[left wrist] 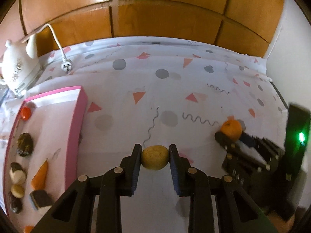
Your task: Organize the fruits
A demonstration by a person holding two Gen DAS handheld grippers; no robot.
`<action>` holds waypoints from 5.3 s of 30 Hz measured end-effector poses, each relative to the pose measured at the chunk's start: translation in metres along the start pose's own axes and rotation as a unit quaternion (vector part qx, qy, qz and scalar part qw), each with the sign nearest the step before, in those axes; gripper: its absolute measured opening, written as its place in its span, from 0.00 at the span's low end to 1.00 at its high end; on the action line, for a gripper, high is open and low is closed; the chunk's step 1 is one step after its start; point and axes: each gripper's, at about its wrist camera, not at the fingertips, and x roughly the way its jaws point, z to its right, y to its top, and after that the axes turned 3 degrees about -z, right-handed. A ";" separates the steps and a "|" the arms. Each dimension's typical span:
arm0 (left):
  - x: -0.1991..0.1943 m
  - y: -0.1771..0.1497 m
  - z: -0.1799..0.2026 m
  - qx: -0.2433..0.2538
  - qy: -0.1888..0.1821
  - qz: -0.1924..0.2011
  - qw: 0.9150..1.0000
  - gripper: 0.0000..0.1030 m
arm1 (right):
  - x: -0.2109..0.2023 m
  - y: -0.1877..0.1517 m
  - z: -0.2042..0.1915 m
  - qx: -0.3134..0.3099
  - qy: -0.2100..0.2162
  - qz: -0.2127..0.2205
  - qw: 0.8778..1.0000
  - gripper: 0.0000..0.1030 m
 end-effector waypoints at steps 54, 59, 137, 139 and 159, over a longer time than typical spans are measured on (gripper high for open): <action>-0.069 -0.045 -0.058 -0.033 0.011 0.107 0.994 0.27 | -0.023 -0.027 -0.001 -0.006 -0.055 0.008 0.998 0.37; -0.085 -0.051 -0.097 -0.070 0.042 0.118 0.990 0.27 | -0.022 -0.027 -0.002 -0.009 -0.059 0.006 0.998 0.37; -0.152 -0.128 -0.183 -0.195 0.165 0.173 0.951 1.00 | -0.091 -0.031 -0.219 -0.111 0.112 0.052 0.986 0.46; -0.154 -0.129 -0.182 -0.193 0.171 0.174 0.950 1.00 | -0.093 -0.031 -0.219 -0.112 0.112 0.055 0.986 0.46; -0.162 -0.134 -0.185 -0.206 0.172 0.181 0.946 1.00 | -0.098 -0.035 -0.225 -0.122 0.116 0.061 0.984 0.46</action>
